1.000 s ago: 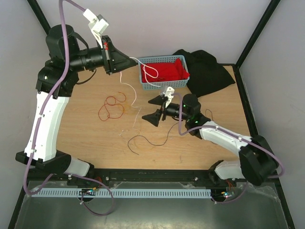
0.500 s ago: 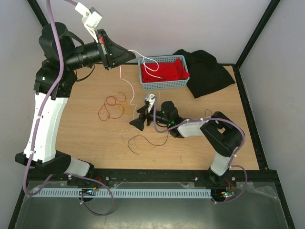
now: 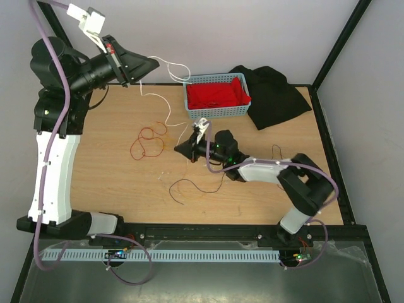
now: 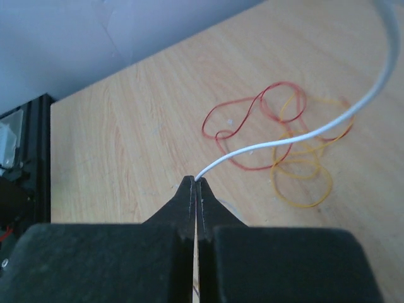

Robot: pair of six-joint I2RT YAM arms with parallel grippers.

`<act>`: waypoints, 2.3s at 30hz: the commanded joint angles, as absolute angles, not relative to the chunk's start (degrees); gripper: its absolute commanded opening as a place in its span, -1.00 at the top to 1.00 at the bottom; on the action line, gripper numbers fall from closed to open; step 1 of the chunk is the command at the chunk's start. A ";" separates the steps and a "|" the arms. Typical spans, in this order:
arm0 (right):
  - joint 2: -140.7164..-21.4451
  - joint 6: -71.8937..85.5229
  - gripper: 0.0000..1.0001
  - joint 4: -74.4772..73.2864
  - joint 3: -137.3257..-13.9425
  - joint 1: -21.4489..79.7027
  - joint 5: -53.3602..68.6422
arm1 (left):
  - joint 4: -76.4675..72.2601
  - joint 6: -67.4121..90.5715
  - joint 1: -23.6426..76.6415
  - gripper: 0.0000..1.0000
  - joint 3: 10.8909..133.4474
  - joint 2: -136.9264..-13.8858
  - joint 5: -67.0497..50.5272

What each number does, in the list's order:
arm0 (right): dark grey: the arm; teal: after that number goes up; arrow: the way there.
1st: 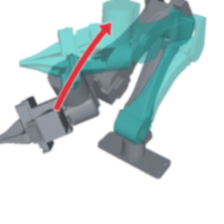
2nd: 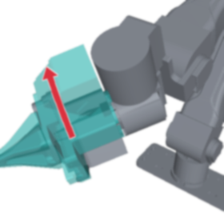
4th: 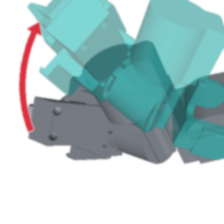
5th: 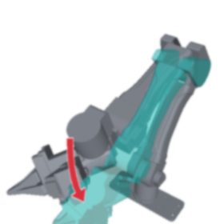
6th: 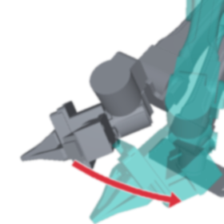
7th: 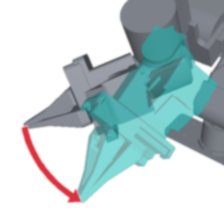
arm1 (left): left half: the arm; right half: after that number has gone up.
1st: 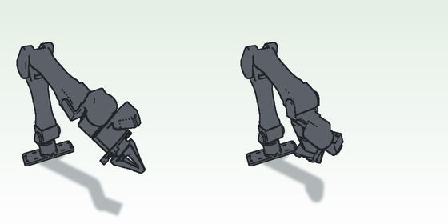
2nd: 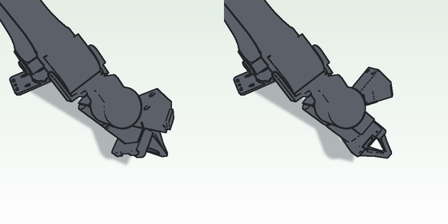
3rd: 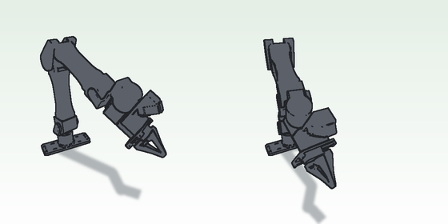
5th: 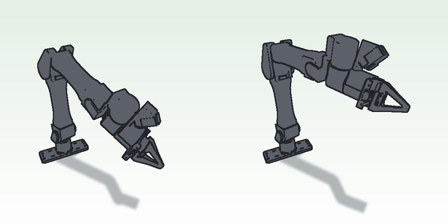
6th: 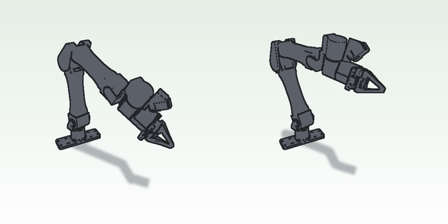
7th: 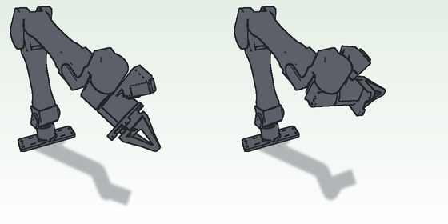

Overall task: Zip-tie the wires
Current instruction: Straighten the cable at the center of the board.

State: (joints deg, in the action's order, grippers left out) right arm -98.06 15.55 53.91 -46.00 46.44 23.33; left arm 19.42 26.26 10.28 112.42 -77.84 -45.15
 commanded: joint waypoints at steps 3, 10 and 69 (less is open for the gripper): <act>-83.72 7.11 1.00 32.63 -48.97 44.58 10.71 | 20.62 23.83 4.19 1.00 105.04 -70.95 -35.99; -67.44 6.20 1.00 5.63 -49.29 33.36 2.26 | 20.64 22.60 0.29 1.00 88.38 -62.98 -17.46; -52.47 -4.10 1.00 -38.78 -63.55 27.03 -16.87 | 13.25 22.74 33.10 -0.49 43.25 -63.19 -8.00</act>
State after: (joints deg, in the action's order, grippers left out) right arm -52.62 -3.90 -37.30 -61.82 27.20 -16.93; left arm 15.44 29.08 33.21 38.41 -56.14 4.56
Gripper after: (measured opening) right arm 0.010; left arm 0.742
